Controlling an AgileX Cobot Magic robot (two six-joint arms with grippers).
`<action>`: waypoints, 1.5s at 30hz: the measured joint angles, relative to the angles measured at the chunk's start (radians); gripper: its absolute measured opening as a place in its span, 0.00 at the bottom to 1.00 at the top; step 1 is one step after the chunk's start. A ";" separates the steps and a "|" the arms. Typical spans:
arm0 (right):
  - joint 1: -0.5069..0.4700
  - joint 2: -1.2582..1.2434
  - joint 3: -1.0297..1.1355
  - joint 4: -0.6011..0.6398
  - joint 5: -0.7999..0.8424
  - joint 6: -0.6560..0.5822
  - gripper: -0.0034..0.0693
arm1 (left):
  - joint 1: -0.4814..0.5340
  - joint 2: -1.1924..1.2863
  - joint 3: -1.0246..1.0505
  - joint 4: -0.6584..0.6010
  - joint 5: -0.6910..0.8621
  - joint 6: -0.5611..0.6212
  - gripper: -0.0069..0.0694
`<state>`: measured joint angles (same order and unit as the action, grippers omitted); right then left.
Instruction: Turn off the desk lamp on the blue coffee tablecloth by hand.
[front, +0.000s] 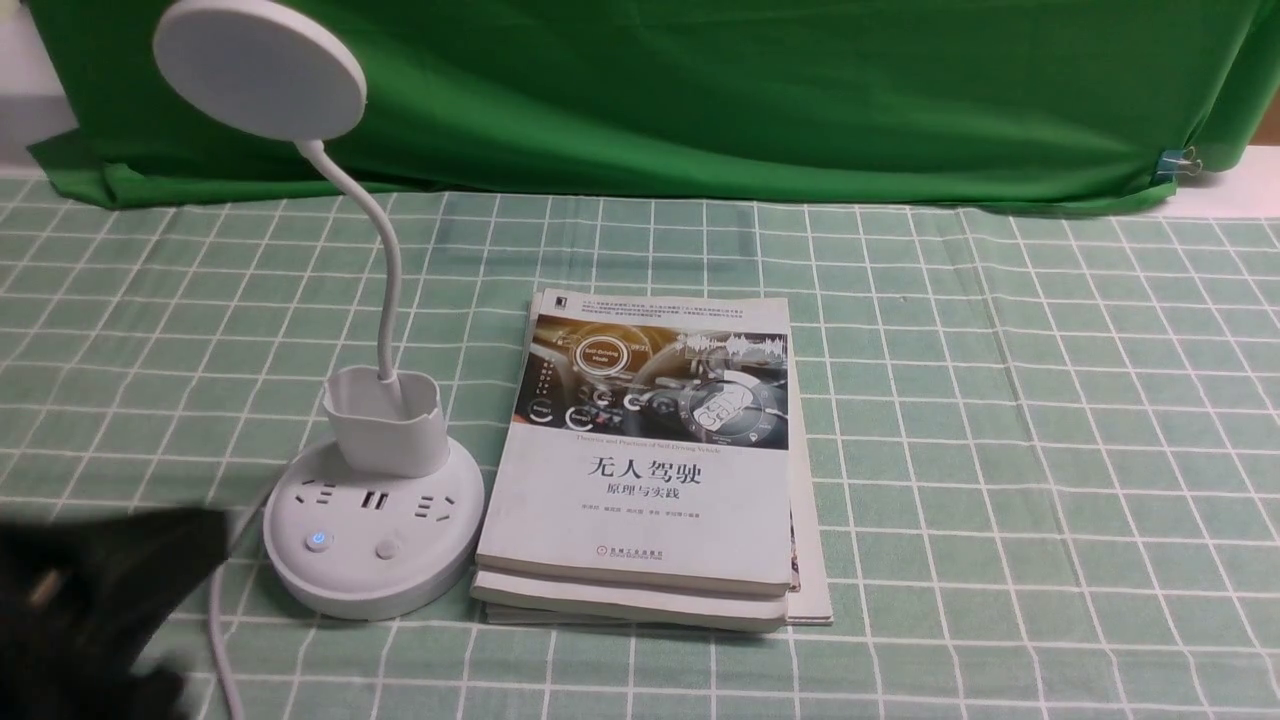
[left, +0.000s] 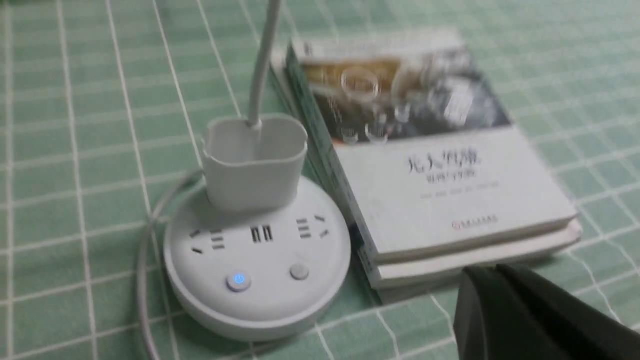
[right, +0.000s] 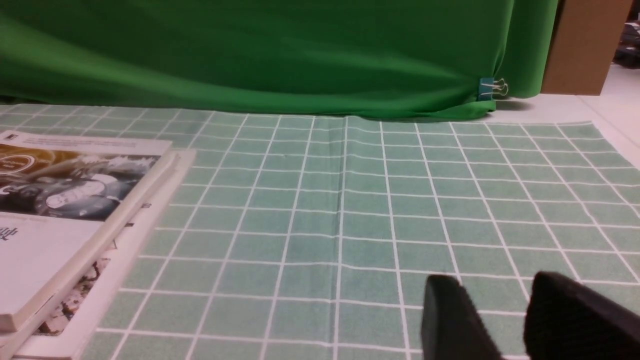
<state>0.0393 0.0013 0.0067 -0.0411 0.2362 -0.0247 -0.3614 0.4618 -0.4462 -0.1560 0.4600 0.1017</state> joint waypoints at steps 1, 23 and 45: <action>0.000 0.000 0.000 0.000 0.000 0.000 0.38 | 0.000 -0.062 0.049 0.010 -0.020 0.000 0.09; 0.000 0.000 0.000 0.000 0.000 0.000 0.38 | 0.000 -0.416 0.212 0.011 -0.125 0.000 0.09; 0.000 0.000 0.000 0.000 -0.001 0.000 0.38 | 0.429 -0.463 0.451 0.044 -0.175 -0.108 0.09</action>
<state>0.0393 0.0013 0.0067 -0.0411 0.2355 -0.0247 0.0672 -0.0015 0.0049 -0.1117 0.2849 -0.0064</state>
